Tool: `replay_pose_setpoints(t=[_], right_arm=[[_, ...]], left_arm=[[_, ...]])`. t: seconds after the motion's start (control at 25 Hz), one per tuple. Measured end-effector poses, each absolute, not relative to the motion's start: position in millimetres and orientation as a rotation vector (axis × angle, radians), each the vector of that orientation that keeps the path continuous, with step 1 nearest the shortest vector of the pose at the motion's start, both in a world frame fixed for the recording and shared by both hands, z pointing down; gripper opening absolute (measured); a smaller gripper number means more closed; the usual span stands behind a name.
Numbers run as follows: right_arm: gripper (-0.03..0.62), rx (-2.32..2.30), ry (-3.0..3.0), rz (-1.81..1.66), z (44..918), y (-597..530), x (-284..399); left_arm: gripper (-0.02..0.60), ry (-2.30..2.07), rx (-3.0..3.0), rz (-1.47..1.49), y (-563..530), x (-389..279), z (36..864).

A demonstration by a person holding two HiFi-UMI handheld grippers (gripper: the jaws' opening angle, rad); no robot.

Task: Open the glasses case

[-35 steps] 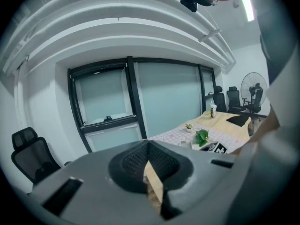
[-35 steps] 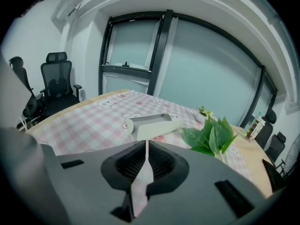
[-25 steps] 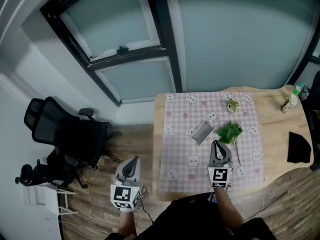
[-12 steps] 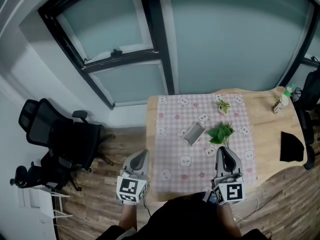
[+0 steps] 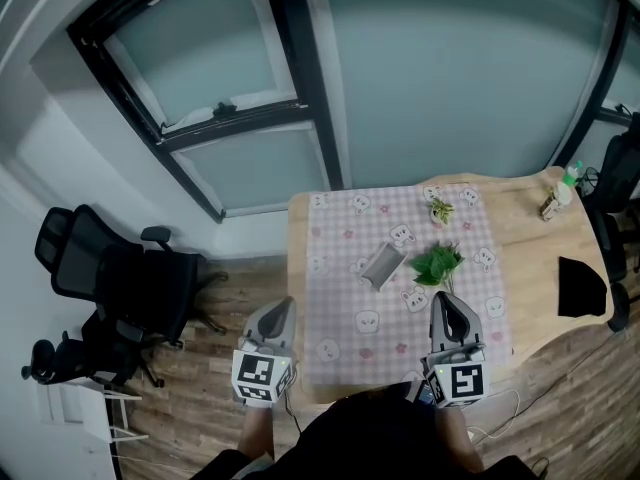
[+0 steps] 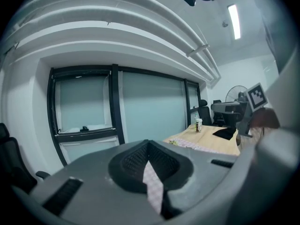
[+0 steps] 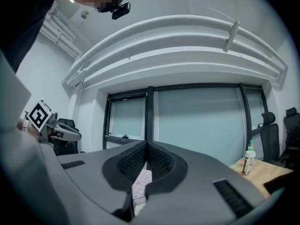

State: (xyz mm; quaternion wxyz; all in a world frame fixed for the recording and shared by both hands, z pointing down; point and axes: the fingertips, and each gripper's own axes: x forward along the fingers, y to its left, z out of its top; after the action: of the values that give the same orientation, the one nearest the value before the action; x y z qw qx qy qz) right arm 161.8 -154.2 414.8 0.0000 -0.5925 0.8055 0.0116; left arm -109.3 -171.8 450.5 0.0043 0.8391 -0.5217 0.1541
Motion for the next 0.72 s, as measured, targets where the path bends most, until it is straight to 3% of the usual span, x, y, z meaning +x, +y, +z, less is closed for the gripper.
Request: replay_pose_setpoints(t=[0.72], right_arm=[[0.017,-1.920,2.490,0.048,418,-161,180]], left_arm=[[0.000,-1.584,2.617,0.497,-184,-100,465]])
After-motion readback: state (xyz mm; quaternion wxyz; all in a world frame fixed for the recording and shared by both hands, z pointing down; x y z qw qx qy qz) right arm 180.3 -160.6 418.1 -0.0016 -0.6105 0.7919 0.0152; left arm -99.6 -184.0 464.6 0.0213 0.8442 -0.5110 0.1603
